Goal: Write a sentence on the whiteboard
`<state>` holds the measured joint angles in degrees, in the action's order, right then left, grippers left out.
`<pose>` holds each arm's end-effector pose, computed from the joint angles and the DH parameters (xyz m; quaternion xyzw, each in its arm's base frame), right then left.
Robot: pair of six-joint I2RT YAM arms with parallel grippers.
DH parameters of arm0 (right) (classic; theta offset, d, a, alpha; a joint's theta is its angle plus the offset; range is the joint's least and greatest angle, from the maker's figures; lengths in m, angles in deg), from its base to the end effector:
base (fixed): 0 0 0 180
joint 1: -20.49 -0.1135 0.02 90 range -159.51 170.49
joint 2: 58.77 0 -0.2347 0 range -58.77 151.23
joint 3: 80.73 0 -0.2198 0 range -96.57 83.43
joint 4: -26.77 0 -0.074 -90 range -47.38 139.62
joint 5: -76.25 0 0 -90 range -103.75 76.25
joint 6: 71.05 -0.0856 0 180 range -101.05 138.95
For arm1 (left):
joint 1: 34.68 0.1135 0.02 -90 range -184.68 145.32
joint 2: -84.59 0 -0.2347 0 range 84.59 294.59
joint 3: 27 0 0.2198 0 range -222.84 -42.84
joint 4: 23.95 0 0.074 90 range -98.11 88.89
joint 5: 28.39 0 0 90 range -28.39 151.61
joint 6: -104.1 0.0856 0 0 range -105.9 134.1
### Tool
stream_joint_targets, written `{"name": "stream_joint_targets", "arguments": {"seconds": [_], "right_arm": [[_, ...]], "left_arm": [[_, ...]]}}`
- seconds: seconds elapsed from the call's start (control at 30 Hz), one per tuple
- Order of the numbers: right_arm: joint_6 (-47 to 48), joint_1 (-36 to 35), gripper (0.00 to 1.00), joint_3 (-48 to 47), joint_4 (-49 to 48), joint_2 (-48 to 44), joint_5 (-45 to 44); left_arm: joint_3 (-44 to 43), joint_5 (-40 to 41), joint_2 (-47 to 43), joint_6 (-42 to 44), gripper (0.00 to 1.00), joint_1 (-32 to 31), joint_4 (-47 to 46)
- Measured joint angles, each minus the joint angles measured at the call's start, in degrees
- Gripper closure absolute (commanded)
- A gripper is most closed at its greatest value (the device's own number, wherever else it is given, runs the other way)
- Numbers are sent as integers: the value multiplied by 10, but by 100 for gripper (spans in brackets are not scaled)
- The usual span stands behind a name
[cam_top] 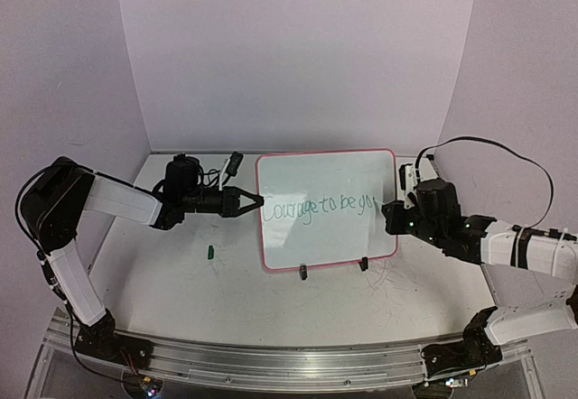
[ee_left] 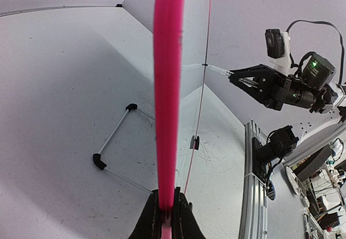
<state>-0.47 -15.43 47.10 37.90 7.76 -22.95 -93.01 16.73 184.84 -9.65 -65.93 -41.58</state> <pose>0.2368 0.1547 0.2061 -0.0786 0.8404 0.1870 0.5026 0.2871 -0.2449 0.1823 0.2761 0.7246 -0.5265 0.3486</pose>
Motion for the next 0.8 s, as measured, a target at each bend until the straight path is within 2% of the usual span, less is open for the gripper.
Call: {"name": "stream_joint_targets", "arguments": {"seconds": [0.8], "right_arm": [[-9, 0, 100, 15, 17, -11, 1]], "left_arm": [[0, 0, 0, 0, 100, 0, 0]]}}
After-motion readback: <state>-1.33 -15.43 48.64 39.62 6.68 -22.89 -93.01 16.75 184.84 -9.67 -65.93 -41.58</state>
